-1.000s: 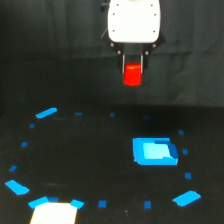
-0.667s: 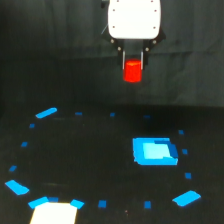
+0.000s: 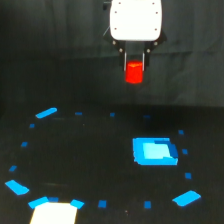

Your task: Pick up the red object from the table

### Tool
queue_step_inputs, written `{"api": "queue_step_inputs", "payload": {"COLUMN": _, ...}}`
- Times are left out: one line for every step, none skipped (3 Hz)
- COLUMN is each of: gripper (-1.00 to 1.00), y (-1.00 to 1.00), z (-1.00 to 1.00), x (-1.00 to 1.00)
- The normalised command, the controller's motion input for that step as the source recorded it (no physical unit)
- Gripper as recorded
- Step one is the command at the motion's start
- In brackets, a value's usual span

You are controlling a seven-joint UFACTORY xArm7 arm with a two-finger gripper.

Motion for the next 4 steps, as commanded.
{"api": "queue_step_inputs", "payload": {"gripper": -1.00, "y": 0.16, "z": 0.91, "x": 0.16}}
{"api": "queue_step_inputs", "payload": {"gripper": -1.00, "y": 0.10, "z": -0.05, "x": -0.01}}
{"api": "queue_step_inputs", "payload": {"gripper": -1.00, "y": 0.00, "z": 0.69, "x": -0.01}}
{"api": "queue_step_inputs", "payload": {"gripper": -1.00, "y": -0.40, "z": 0.35, "x": -0.39}}
